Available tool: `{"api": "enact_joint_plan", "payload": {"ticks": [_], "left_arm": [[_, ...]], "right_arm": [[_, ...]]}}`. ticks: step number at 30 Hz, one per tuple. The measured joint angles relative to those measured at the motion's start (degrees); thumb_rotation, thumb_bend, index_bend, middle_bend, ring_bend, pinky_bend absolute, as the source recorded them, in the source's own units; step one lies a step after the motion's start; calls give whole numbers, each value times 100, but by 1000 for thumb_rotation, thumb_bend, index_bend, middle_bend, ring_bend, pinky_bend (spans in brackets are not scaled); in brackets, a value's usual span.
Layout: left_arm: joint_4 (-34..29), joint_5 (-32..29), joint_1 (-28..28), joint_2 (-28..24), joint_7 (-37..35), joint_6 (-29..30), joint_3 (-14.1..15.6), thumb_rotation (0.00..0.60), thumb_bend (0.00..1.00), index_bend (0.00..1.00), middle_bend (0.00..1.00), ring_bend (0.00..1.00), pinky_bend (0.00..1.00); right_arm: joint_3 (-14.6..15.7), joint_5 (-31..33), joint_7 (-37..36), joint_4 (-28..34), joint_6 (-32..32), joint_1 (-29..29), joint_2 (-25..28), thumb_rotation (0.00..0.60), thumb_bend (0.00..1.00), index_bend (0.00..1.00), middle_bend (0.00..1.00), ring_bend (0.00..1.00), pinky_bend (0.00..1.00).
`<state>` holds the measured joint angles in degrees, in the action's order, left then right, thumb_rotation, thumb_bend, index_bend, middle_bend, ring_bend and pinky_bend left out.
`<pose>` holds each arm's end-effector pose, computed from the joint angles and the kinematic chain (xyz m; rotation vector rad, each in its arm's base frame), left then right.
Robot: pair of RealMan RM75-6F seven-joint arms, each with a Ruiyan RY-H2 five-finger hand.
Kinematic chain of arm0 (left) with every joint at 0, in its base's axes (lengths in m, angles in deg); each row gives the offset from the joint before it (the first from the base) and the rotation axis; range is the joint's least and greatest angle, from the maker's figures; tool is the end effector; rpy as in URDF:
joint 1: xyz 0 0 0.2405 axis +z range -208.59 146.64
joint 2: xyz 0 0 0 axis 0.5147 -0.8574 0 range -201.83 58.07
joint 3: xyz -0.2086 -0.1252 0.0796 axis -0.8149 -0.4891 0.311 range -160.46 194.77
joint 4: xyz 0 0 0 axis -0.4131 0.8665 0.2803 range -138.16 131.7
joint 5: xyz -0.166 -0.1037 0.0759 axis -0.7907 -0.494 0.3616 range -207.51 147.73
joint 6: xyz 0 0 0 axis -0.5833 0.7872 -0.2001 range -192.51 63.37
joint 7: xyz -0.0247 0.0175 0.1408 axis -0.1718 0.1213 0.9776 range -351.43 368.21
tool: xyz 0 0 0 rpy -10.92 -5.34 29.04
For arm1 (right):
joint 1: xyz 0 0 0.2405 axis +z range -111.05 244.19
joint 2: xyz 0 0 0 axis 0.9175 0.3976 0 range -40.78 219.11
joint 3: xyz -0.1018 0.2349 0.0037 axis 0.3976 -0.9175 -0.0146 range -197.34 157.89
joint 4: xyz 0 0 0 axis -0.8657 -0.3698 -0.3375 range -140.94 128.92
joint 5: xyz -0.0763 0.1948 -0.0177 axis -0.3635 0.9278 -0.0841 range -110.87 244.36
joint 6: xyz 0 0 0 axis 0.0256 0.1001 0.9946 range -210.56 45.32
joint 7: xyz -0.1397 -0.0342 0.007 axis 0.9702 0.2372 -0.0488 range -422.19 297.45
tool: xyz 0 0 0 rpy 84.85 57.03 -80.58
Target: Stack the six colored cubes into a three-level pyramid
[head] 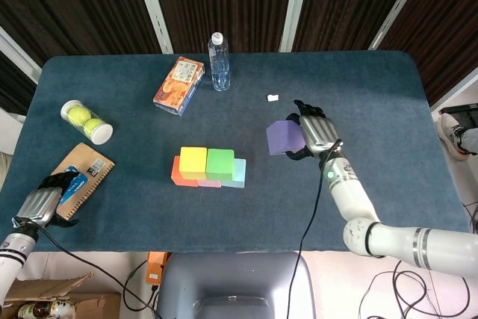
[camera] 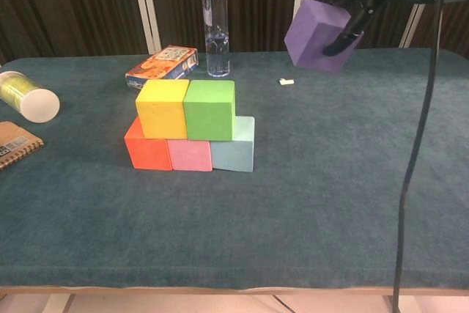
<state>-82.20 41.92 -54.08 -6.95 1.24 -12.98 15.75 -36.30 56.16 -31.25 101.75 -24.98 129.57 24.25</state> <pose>-0.3558 0.2760 0.1302 -1.5623 -1.1833 -0.5584 -0.0742 -0.3874 0.0970 1.5818 -1.2571 0.7895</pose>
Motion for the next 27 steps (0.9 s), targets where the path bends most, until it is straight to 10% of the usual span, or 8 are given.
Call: {"api": "enact_joint_plan", "payload": {"ticks": [7,27], "left_arm": [[515,100,97,180,-379,-31,58,600,141,88,60,0,70],[730,202,315,73,-465,268,35,600,143,88,51,0,70]], "right_arm": [[-533,1326,637,408,695,892,-167,600,182,533,0,0,0],[-1198,2583,1405,-12,1950,1915,-1449,600,183,497,0,0,0]]}}
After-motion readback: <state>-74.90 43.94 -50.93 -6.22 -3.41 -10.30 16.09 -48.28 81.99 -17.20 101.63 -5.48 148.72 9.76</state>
